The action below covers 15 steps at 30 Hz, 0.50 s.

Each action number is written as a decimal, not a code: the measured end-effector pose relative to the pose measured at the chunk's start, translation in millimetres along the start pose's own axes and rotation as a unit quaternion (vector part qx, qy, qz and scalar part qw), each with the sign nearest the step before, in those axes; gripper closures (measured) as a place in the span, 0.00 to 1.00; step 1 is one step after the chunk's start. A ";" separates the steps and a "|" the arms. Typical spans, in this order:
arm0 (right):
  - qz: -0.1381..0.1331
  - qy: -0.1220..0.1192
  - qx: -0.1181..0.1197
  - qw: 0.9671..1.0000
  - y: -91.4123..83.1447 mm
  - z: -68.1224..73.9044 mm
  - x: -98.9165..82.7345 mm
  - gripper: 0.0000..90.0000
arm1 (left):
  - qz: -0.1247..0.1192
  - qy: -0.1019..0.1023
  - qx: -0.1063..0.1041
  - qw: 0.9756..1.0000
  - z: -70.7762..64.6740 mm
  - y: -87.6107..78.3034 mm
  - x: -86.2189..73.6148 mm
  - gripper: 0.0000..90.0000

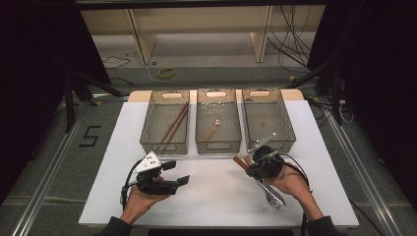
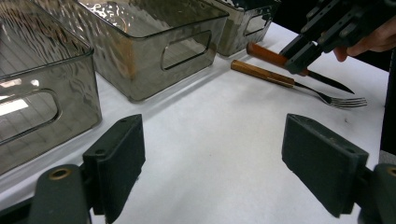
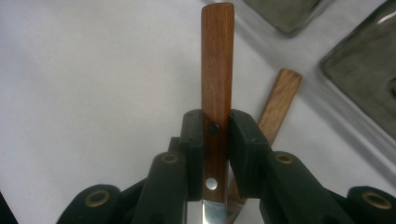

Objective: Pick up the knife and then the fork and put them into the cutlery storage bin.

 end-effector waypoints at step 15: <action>-0.083 0.055 0.001 0.995 -31.8 -32.9 23.1 0.86 | -0.010 -0.004 0.008 1.000 5.5 -4.8 0.8 0.23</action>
Point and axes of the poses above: each handheld gripper's, and its own axes: y roughly forward along the jaws, x roughly out of its top, z roughly to its left, the point moved 8 cm from there along y, roughly forward along the jaws, and after that the axes turned 15 degrees about -x, right-handed, at the moved point
